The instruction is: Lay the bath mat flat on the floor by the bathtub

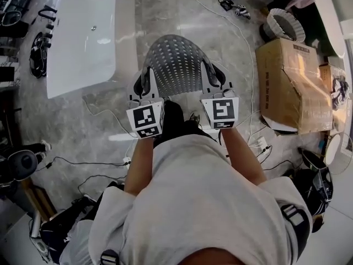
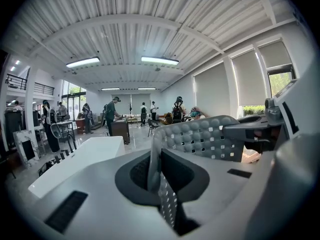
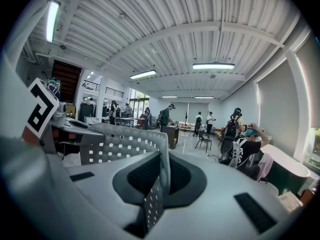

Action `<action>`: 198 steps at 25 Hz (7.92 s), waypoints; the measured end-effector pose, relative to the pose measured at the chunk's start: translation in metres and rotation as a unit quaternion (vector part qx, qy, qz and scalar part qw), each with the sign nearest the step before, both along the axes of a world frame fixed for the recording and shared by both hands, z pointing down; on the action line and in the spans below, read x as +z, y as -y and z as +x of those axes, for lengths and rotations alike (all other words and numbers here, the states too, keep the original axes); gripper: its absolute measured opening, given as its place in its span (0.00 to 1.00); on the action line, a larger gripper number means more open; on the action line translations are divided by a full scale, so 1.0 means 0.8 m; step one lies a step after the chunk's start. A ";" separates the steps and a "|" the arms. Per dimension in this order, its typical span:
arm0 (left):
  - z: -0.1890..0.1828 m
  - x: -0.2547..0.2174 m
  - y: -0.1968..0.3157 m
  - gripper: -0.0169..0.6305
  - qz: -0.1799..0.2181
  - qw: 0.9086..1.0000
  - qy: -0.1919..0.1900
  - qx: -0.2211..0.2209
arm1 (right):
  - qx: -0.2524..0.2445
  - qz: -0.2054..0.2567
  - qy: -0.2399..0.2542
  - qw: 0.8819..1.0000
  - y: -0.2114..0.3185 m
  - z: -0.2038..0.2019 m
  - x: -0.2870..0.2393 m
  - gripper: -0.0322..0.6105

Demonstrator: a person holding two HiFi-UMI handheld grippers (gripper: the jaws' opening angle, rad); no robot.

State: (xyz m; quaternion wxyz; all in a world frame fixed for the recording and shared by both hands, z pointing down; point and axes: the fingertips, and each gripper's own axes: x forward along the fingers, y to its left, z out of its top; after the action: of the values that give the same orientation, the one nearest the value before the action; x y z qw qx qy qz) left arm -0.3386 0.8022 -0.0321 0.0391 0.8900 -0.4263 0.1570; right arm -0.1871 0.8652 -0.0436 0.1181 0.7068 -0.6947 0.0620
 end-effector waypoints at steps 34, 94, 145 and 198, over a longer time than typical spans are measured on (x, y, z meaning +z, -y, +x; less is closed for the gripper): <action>-0.010 0.016 0.282 0.06 -0.014 0.998 -0.029 0.056 | 0.065 -0.010 -0.025 0.998 0.249 0.003 0.004 0.09; 0.201 0.241 0.771 0.06 -0.116 0.986 0.032 -0.117 | -0.298 -0.171 -0.089 0.935 0.767 0.224 0.229 0.09; 0.180 0.592 0.944 0.06 -0.205 0.953 0.141 -0.173 | -0.344 -0.287 0.011 0.894 0.940 0.237 0.620 0.09; 0.296 0.709 1.185 0.06 -0.231 0.962 0.133 -0.056 | -0.236 -0.295 -0.037 0.925 1.206 0.348 0.727 0.09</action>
State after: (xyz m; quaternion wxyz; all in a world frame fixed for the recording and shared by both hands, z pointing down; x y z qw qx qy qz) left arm -0.1016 -0.1455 0.5347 0.1958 0.8023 -0.4291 0.3658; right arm 0.0910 -0.0995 0.5382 0.3583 0.4575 -0.7866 0.2086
